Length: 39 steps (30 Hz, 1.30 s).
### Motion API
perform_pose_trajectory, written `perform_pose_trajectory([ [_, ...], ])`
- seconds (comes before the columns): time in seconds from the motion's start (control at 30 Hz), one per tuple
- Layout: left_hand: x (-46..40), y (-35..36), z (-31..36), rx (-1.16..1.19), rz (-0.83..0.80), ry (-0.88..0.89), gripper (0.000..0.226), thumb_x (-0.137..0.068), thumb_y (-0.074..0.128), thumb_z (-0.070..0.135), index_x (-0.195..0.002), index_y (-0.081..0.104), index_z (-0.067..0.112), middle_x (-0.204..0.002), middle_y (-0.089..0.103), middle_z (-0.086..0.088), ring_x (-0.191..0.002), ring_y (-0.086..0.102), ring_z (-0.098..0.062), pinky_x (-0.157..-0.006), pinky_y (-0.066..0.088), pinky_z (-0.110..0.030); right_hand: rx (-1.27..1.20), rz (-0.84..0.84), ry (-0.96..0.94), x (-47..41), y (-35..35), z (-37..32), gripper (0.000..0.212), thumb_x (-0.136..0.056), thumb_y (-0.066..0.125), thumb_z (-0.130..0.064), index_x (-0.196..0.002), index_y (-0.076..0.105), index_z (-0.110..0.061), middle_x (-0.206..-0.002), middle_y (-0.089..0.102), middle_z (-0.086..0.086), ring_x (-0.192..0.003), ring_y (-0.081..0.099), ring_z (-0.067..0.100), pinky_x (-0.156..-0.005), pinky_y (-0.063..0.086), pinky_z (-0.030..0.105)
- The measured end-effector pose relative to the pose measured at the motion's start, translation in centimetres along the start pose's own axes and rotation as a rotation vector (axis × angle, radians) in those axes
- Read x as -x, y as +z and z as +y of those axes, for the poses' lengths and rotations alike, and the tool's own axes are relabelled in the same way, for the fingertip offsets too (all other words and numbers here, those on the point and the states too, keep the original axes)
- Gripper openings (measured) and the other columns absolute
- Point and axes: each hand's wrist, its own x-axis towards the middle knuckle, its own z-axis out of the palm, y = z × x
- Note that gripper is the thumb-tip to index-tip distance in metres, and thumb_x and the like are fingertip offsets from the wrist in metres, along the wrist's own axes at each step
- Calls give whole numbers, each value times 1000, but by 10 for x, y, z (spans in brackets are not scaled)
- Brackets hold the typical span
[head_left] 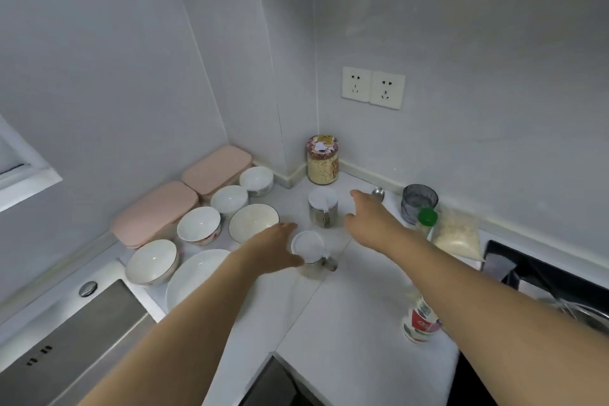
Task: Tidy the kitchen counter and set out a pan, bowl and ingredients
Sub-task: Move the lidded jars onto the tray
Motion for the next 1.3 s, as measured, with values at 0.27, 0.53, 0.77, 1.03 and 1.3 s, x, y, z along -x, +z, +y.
perform_pose_trajectory([
  [0.27,-81,40,-13,-147,-135,84,102,-76,64,60,-154,15,17,-154,31,-1,-132,43,-29,-104,40,-38,-7,-75,156,-94,21,16,53,-95,39,-16,-146,26,-7,-149,24,18,-112,54,32,-75,42,29],
  [0.53,-107,61,-25,-26,-71,165,87,-70,69,55,-140,32,20,-131,48,1,-113,56,-26,-89,48,-34,13,-116,269,-169,51,21,48,-94,45,-24,-138,35,-6,-135,41,15,-105,53,34,-62,43,35],
  [0.77,-112,63,-33,-36,-44,228,83,-71,71,51,-138,32,23,-129,47,4,-111,55,-24,-81,46,-32,48,-193,238,-213,73,14,69,-82,67,-34,-137,34,-9,-131,42,12,-114,51,31,-82,44,35],
  [1.03,-115,67,-41,-4,-19,261,82,-69,72,51,-136,33,26,-126,48,5,-110,54,-23,-79,46,-31,298,-208,155,-225,90,18,86,-75,73,-31,-142,22,-14,-132,35,11,-107,56,35,-74,44,35],
  [1.3,-119,69,-41,-5,-70,290,91,-70,73,42,-145,24,24,-133,42,3,-112,55,-27,-80,47,-33,369,-171,107,-221,90,14,81,-71,74,-25,-136,26,-15,-125,40,8,-98,58,33,-68,41,33],
])
